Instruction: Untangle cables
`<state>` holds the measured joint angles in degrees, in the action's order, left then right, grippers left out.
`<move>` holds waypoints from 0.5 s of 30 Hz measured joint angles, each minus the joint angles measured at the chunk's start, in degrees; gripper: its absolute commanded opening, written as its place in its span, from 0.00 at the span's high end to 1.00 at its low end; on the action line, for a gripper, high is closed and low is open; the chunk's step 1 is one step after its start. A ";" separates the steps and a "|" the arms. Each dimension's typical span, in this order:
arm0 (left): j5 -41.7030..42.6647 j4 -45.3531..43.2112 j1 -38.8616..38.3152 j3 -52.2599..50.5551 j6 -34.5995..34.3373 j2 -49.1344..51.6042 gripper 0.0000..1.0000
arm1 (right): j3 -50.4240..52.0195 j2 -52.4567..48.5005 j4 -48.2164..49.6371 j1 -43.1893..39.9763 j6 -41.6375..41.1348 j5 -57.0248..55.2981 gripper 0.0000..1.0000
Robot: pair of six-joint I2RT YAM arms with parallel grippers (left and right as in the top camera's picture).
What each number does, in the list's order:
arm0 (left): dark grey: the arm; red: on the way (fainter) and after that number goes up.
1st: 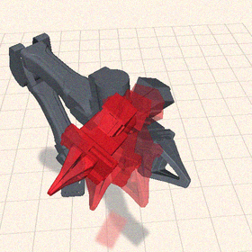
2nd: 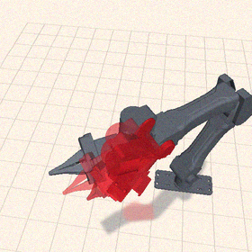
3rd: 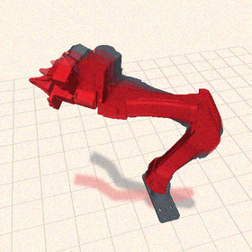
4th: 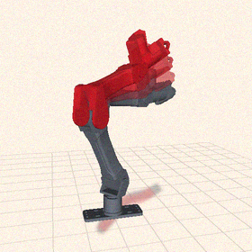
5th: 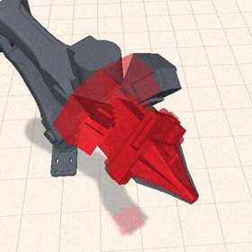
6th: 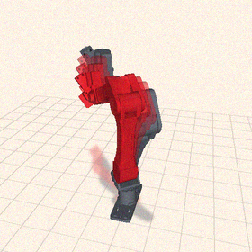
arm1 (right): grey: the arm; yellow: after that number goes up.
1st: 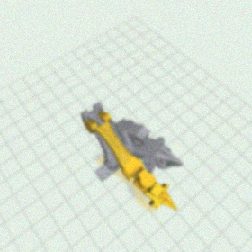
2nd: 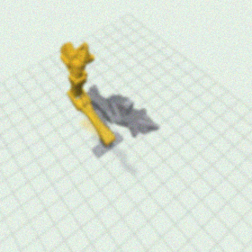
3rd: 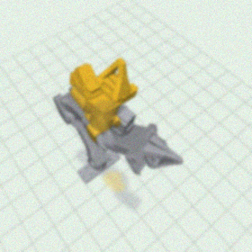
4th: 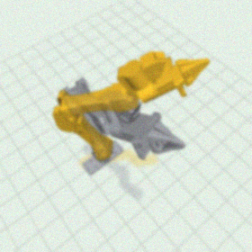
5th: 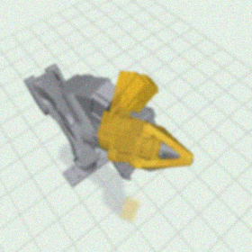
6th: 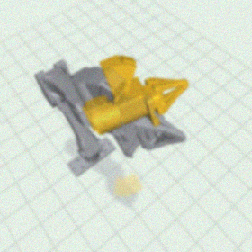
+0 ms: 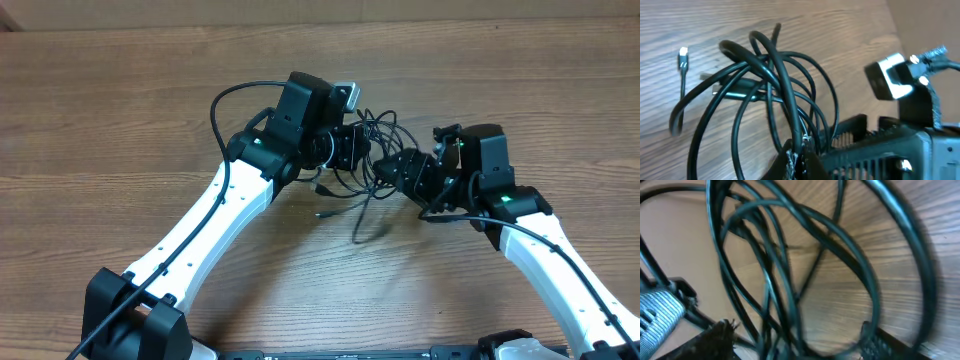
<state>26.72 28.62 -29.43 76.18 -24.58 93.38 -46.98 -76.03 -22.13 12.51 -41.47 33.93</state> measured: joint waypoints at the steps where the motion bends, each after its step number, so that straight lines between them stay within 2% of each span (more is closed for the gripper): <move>1: 1.31 -0.39 0.00 0.00 0.02 0.00 0.96 | 0.00 0.00 0.81 0.59 -2.08 -1.29 0.65; 3: 3.34 -1.70 0.07 0.00 0.17 0.00 0.96 | 0.00 0.00 0.70 1.64 -4.94 -4.52 0.84; 5: 4.70 -2.51 0.31 0.00 0.22 -0.04 0.96 | 0.00 0.00 -1.05 2.97 -6.78 -7.96 0.96; 10: 6.25 -1.14 3.19 -0.59 0.39 -0.92 0.96 | -0.79 0.00 -8.28 4.81 -9.03 -16.09 0.96; 15: 6.05 -2.10 13.94 -0.81 0.46 -6.58 0.96 | -0.57 -0.44 -18.16 2.71 -9.14 -26.40 0.96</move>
<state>32.77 26.52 -15.49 75.37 -24.12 86.80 -47.55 -76.47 -40.29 15.22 -50.61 7.53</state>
